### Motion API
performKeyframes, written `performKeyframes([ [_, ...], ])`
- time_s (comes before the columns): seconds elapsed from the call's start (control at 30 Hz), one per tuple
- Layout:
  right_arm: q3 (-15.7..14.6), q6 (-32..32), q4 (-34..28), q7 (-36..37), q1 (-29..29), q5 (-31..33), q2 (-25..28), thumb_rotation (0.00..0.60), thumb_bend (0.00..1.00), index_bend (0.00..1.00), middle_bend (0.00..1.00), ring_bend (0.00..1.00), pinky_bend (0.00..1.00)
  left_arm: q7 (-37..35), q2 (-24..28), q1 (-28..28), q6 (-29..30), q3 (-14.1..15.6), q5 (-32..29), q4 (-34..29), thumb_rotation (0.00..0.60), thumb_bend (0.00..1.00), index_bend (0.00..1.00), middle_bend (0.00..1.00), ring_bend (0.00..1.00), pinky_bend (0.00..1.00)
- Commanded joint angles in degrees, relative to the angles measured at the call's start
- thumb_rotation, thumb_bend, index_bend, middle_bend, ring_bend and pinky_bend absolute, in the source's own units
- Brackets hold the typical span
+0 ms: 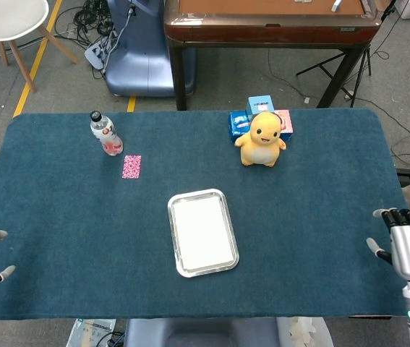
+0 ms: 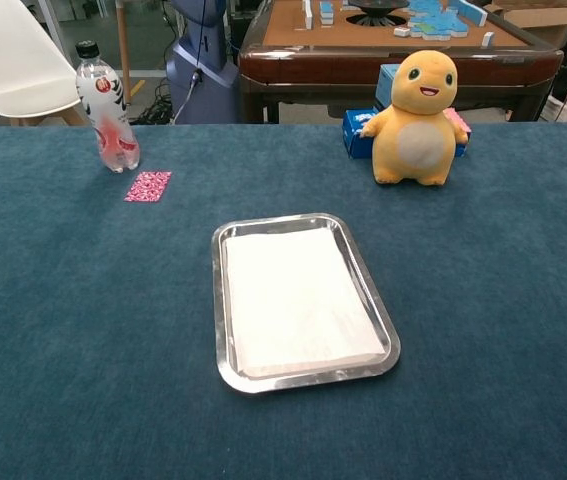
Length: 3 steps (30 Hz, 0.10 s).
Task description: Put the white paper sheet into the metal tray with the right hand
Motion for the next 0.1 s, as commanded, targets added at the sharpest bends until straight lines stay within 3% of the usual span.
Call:
performKeyframes([
  [0.03, 0.89, -1.78, 0.47, 1.29, -0.17, 1.17, 0.54, 0.6, 0.0, 0.41, 0.44, 0.36, 0.42, 0.23, -0.11, -0.13, -0.12, 0.0, -0.11, 0.0, 0.6, 0.09, 0.35, 0.38, 0.37, 0.57],
  [0.1, 1.16, -2.85, 0.64, 1.69, -0.24, 1.69, 0.77, 0.6, 0.0, 0.41, 0.44, 0.36, 0.42, 0.37, -0.27, -0.17, -0.08, -0.03, -0.13, -0.04, 0.6, 0.09, 0.35, 0.38, 0.37, 0.57],
])
